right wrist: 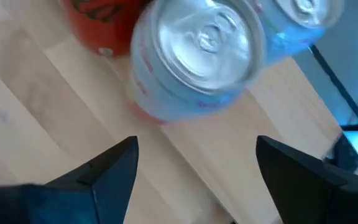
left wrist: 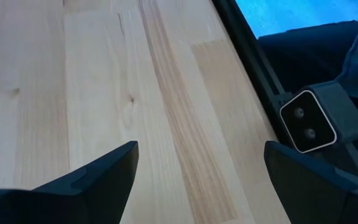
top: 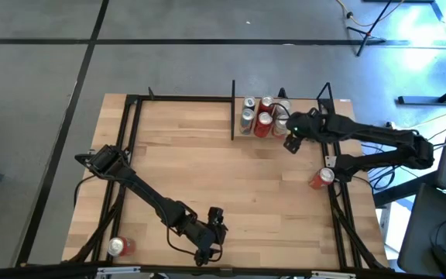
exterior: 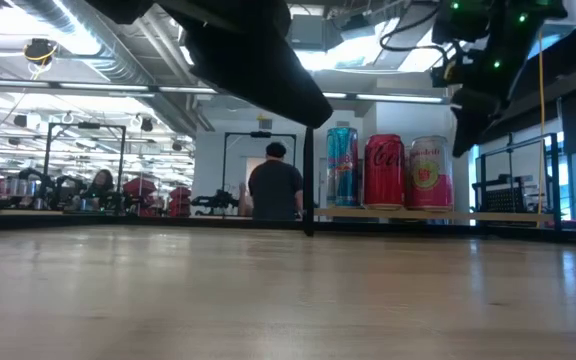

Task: Place canned beverage on shelf
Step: Put the pink soda can on the shelf aligned with the other pink soda can

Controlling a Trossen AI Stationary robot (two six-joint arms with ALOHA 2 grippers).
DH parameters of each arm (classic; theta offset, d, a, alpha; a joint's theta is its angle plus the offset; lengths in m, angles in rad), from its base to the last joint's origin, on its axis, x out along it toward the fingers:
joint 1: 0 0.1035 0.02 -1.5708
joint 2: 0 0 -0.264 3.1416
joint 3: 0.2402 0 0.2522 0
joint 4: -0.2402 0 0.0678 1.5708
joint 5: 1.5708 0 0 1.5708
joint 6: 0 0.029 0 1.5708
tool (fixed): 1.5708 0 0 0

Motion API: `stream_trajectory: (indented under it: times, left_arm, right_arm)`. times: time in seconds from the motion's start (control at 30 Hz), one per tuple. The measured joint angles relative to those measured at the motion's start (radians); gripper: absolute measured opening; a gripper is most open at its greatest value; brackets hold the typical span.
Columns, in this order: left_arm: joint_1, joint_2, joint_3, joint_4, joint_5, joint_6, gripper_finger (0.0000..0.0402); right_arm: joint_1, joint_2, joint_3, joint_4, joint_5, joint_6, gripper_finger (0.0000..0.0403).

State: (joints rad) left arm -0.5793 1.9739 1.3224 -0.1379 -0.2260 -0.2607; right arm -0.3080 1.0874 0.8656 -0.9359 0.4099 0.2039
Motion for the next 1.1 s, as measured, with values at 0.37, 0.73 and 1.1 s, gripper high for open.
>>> stream_trajectory:
  times: [0.37, 0.73, 1.1]
  left_arm:
    - [0.005, 0.0, 0.0, 0.0, 0.0, 0.007, 0.0338]
    - [0.005, 0.0, 0.0, 0.0, -0.001, 0.006, 0.0338]
    - [0.004, 0.0, 0.0, 0.0, 0.0, -0.011, 0.0338]
  right_arm:
    - [0.001, 0.001, -0.028, 0.128, 0.085, -0.042, 0.0308]
    - [0.0, 0.002, -0.028, 0.123, 0.157, -0.077, 0.0308]
    - [0.0, 0.002, -0.028, 0.069, 0.226, -0.063, 0.0308]
